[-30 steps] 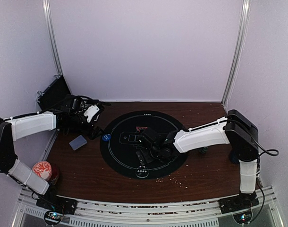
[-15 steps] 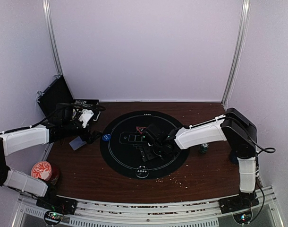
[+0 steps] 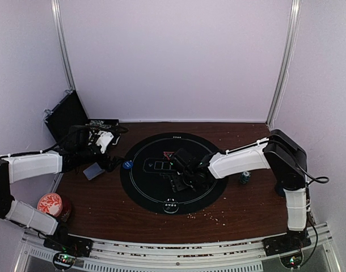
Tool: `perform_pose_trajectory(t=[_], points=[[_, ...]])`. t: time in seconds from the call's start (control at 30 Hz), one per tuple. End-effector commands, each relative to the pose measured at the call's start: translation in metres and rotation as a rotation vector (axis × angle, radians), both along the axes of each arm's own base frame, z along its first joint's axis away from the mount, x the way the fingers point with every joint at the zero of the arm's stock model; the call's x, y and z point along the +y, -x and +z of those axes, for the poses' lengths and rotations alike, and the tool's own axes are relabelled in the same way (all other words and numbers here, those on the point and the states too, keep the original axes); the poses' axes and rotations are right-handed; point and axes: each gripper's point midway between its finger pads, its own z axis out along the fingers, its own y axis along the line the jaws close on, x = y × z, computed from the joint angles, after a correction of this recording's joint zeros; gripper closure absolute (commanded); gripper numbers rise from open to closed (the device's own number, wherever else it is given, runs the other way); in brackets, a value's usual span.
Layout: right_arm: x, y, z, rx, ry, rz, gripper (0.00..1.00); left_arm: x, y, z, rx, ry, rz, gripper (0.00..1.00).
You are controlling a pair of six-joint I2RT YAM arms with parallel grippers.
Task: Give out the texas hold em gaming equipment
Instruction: Move the big blind button to the big blind area.
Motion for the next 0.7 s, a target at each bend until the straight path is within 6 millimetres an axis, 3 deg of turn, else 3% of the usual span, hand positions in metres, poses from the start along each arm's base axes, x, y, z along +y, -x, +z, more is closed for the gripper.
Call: perform_pose_trajectory(t=[0.0,0.2,0.37,0.67], points=[[0.003,0.01,-0.033,0.046,0.064,0.055,0.29,0.002,-0.01,0.006,-0.041,0.017,0.028,0.02],[0.012,0.017,-0.033,0.04,0.073,0.088,0.31,0.004,-0.011,0.008,-0.046,0.019,0.033,0.02],[0.014,0.021,-0.037,0.053,0.072,0.094,0.41,0.005,-0.011,0.008,-0.047,0.02,0.037,0.02],[0.015,0.025,-0.032,0.052,0.055,0.096,0.47,0.007,-0.013,0.005,-0.043,0.016,0.045,0.02]])
